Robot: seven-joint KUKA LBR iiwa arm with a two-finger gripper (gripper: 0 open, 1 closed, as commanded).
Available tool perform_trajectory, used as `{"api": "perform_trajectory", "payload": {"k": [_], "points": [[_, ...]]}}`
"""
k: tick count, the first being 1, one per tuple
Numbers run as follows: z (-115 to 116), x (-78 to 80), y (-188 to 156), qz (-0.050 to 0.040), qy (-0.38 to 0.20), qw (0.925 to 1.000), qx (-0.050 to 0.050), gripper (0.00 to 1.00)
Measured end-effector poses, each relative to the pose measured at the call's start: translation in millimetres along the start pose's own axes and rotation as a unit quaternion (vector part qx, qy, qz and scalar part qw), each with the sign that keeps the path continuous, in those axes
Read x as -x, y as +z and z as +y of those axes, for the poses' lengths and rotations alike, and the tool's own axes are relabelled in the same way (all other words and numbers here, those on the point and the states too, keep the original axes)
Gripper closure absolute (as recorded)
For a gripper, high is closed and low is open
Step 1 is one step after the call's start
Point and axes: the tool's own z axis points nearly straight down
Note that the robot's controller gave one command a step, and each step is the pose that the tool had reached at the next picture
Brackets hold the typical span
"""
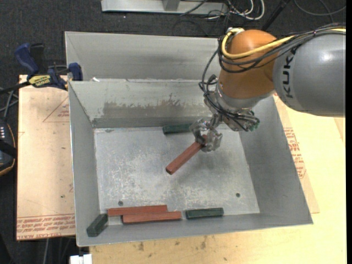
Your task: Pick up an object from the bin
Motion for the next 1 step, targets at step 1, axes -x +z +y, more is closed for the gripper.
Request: {"api": "perform_trajectory", "payload": {"k": [1], "points": [[6.0, -8.5, -67.5, -0.0021, 0.044, 0.999, -0.001, 1.0]]}}
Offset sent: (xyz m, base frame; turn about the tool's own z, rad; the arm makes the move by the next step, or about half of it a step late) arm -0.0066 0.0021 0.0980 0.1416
